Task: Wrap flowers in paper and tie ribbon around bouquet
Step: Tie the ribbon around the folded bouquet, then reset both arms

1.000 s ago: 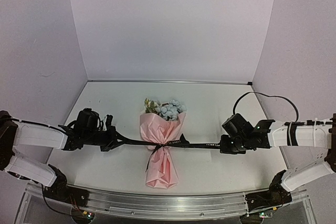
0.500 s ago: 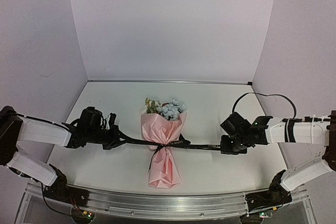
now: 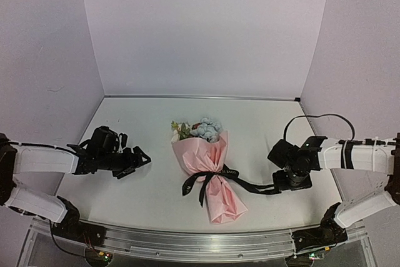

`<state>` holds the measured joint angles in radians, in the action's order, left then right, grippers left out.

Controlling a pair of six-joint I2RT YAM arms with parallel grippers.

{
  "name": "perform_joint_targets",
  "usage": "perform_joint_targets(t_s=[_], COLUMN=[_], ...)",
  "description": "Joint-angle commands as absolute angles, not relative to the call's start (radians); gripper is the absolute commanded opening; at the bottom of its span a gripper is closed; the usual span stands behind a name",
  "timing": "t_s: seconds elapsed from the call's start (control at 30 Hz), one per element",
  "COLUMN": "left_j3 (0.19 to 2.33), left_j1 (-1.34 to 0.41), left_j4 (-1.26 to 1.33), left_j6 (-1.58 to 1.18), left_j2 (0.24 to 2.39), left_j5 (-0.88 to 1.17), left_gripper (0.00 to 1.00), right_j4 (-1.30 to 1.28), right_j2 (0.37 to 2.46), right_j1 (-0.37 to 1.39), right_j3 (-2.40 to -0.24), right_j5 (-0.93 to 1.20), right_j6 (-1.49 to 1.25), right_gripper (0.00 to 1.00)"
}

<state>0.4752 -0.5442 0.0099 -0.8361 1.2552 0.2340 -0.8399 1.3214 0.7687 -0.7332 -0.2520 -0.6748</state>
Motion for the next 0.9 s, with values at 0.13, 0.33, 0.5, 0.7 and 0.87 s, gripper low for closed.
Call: perform_joint_targets(t_s=[0.13, 0.33, 0.5, 0.7, 0.87], left_j3=[0.648, 0.809, 0.908, 0.949, 0.953], left_j1=[-0.553, -0.552, -0.552, -0.552, -0.552], left_j4=[-0.21, -0.285, -0.324, -0.343, -0.344], left_j6=[-0.698, -0.6, -0.55, -0.514, -0.499], left_j2=[1.004, 0.943, 0.933, 0.932, 0.924], left_j5=[0.111, 0.104, 0.074, 0.049, 0.053], left_gripper=[1.0, 1.0, 1.0, 1.0, 1.0], right_j4=[-0.955, -0.945, -0.93, -0.928, -0.928], right_j2=[1.156, 0.976, 0.845, 0.763, 0.747], right_j1=[0.816, 0.821, 0.821, 0.822, 0.822], right_j3=[-0.817, -0.813, -0.79, -0.759, -0.745], right_j5=[-0.207, -0.196, -0.231, -0.273, -0.286], right_j6=[-0.578, -0.524, -0.482, -0.462, -0.464], right_gripper=[0.98, 0.98, 0.98, 0.98, 0.98])
